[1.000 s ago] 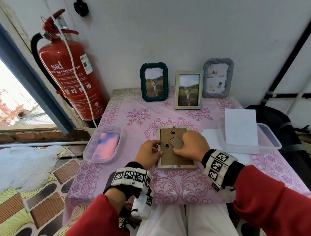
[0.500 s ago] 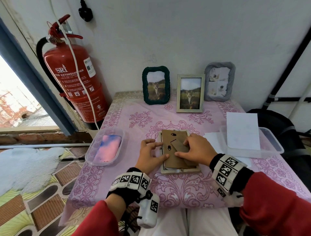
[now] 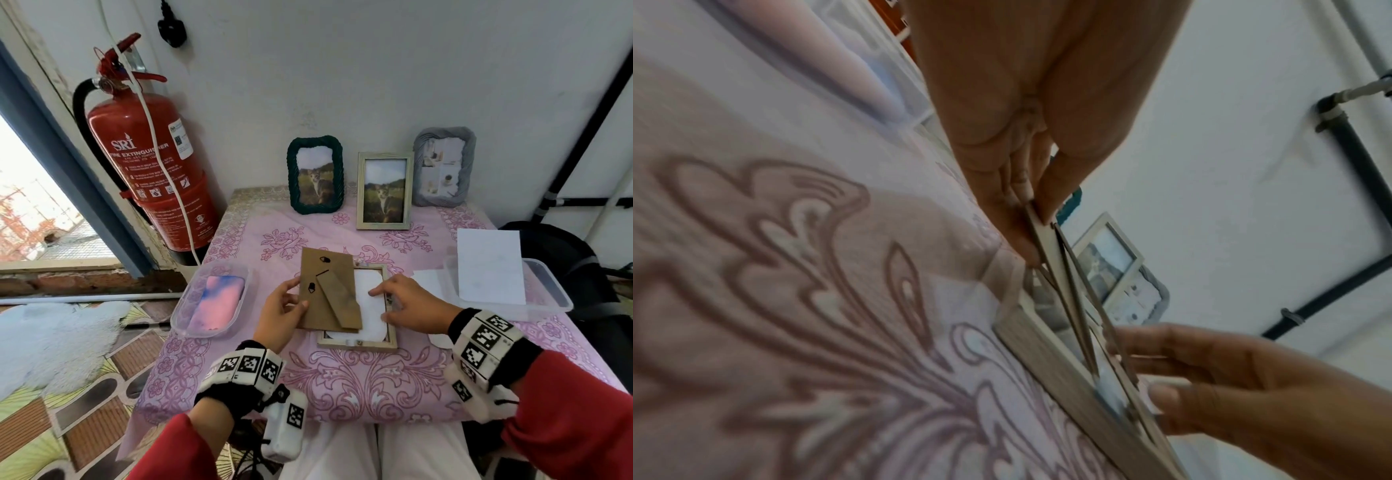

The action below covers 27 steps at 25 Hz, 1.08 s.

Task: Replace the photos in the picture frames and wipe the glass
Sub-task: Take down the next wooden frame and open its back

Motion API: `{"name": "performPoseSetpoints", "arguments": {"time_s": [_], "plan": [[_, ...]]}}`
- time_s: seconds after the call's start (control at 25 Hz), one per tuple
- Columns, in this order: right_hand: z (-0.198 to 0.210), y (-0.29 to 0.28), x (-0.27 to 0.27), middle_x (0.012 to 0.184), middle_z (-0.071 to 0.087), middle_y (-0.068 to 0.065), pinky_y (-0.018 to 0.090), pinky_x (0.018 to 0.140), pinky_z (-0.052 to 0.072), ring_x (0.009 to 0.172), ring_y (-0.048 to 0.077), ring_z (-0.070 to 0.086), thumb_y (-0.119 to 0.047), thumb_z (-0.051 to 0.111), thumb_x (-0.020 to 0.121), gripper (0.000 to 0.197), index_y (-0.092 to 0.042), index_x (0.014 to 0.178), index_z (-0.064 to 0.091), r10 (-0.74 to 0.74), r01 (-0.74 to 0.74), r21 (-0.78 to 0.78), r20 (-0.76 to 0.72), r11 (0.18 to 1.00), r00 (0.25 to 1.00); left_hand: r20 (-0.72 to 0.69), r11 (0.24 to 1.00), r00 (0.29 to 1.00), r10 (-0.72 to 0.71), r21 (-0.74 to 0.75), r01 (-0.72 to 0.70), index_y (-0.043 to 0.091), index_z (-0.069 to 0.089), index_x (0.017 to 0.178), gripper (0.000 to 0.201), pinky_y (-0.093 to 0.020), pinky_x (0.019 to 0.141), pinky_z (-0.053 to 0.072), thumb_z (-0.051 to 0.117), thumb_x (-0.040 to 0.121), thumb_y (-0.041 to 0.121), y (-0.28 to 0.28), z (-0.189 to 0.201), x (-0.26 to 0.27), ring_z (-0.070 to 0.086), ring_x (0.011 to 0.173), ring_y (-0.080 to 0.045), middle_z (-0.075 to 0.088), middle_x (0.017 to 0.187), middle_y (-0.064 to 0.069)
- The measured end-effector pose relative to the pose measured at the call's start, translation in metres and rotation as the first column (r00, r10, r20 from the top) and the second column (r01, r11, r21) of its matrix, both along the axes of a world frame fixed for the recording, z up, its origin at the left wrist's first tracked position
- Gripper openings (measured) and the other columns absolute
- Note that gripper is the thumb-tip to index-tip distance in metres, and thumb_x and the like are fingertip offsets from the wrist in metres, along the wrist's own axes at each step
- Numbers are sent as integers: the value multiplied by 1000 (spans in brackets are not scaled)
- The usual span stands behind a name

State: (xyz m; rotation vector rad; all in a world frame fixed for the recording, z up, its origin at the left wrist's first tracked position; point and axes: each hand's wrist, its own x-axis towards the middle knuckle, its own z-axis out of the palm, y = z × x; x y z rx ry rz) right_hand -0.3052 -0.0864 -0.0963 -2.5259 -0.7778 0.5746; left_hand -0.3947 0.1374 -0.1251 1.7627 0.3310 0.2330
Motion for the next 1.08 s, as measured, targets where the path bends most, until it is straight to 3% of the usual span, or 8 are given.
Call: {"name": "performPoseSetpoints", "arguments": {"time_s": [0.08, 0.28, 0.44, 0.52, 0.68, 0.8, 0.96, 1.08], "plan": [[-4, 0, -1, 134, 32, 11, 29, 108, 32, 124, 26, 38, -15, 64, 84, 61, -16, 139, 37, -73, 73, 13, -4, 997, 997, 7, 1000, 1000, 25, -1, -25, 6, 44, 133, 46, -20, 66, 48, 50, 89, -7, 12, -1, -4, 53, 74, -13, 55, 78, -5], [-8, -1, -4, 128, 43, 17, 19, 83, 35, 113, 25, 47, -15, 65, 84, 66, -9, 140, 31, -183, 191, 74, -96, 979, 978, -18, 997, 997, 74, 25, -73, 4, 43, 134, 47, -11, 60, 48, 49, 89, -8, 34, -6, -14, 53, 74, -14, 56, 81, -9], [-9, -3, -1, 91, 57, 2, 18, 72, 39, 89, 19, 53, -9, 65, 83, 62, -9, 138, 36, -221, 232, 126, -95, 965, 971, -52, 995, 994, 99, 26, -98, 1, 40, 136, 48, -23, 70, 48, 49, 90, -8, 40, -13, -18, 53, 88, -25, 56, 91, -14], [-8, -5, 1, 76, 48, -7, 25, 66, 49, 78, 22, 57, -6, 63, 83, 61, -12, 138, 36, -251, 271, 139, -147, 952, 957, -79, 993, 991, 109, 52, -105, 0, 40, 136, 48, -23, 72, 46, 49, 90, -8, 42, -16, -20, 54, 84, -24, 57, 88, -13], [-7, -9, -1, 75, 50, -1, 46, 68, 58, 65, 29, 63, -3, 61, 84, 63, -18, 140, 35, -269, 313, 176, -234, 933, 934, -134, 989, 984, 116, 104, -103, 2, 39, 137, 47, -16, 68, 47, 47, 91, -7, 44, -20, -23, 55, 77, -16, 57, 80, -5], [-6, -10, -3, 74, 53, 4, 43, 56, 58, 66, 38, 65, -2, 61, 84, 67, -20, 142, 33, -273, 333, 207, -272, 920, 923, -156, 985, 979, 129, 136, -108, 2, 39, 138, 49, -27, 79, 45, 49, 90, -5, 43, -22, -25, 54, 89, -20, 58, 95, -13], [-8, -11, -3, 75, 45, -5, 40, 55, 58, 52, 24, 62, -2, 62, 84, 68, -20, 142, 33, -274, 344, 216, -295, 914, 915, -190, 978, 976, 110, 193, -73, 0, 37, 139, 58, -33, 94, 46, 58, 85, -5, 38, -20, -27, 55, 109, -26, 51, 127, -19], [-9, -12, -2, 76, 42, -7, 38, 56, 59, 48, 18, 61, -3, 63, 84, 69, -20, 143, 32, -271, 348, 225, -314, 910, 910, -242, 932, 969, 48, 359, 43, 4, 37, 139, 64, -39, 109, 37, 64, 81, -2, 36, -19, -28, 46, 122, -30, 37, 136, -17]]}}
